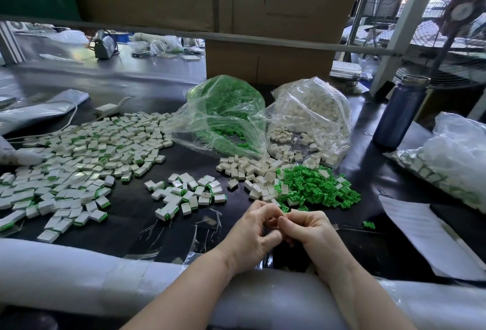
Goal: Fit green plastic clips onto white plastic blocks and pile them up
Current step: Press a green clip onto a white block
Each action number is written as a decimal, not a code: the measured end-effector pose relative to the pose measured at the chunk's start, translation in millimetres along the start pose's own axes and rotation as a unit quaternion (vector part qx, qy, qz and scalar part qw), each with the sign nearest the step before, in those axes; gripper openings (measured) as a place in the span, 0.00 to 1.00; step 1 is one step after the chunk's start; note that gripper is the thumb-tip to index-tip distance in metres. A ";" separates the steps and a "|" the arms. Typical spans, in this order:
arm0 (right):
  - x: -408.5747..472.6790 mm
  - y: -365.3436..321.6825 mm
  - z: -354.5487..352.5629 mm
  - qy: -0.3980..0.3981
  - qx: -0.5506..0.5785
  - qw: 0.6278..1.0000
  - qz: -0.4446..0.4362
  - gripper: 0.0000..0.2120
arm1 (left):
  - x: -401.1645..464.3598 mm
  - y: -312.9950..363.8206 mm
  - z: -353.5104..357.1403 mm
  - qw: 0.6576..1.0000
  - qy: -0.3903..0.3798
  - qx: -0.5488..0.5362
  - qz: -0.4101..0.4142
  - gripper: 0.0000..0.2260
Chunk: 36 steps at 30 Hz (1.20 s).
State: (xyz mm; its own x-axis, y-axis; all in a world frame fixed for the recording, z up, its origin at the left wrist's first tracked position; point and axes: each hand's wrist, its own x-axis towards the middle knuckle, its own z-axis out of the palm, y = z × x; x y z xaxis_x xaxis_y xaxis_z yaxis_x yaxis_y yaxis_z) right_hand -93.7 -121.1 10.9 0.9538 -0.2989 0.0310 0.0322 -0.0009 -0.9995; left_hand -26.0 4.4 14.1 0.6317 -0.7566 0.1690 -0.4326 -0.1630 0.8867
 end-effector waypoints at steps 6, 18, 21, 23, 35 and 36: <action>-1.7 -1.2 1.0 -0.003 0.015 1.000 0.009 0.06 | -0.2 0.9 -0.9 1.000 0.006 0.001 -0.002 0.09; -3.2 -4.1 1.9 0.009 0.024 0.999 0.019 0.06 | -0.8 -1.1 -0.4 1.000 -0.007 0.004 -0.002 0.07; -2.7 -3.7 3.1 0.013 0.025 0.999 0.019 0.06 | -0.7 -1.6 -1.0 1.000 -0.005 0.008 -0.005 0.07; -2.7 -3.6 3.9 0.011 0.015 1.000 0.011 0.07 | -0.1 -1.8 -0.8 1.000 0.003 0.003 -0.007 0.07; -1.5 -0.9 1.8 0.070 -0.017 0.997 -0.040 0.05 | 2.3 -6.5 -1.6 0.997 0.069 -0.033 -0.034 0.02; -1.9 -1.5 1.7 0.069 -0.026 0.996 -0.044 0.06 | 2.4 -7.1 -1.7 0.997 0.066 -0.029 -0.036 0.02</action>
State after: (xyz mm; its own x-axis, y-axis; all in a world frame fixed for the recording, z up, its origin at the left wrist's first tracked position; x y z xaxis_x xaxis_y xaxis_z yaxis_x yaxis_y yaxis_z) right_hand -95.0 -118.8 12.4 0.8974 -0.4242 0.1209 0.0954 -0.0810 -0.9921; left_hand -20.3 4.7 8.9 0.7404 -0.6538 0.1559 -0.3481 -0.1747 0.9210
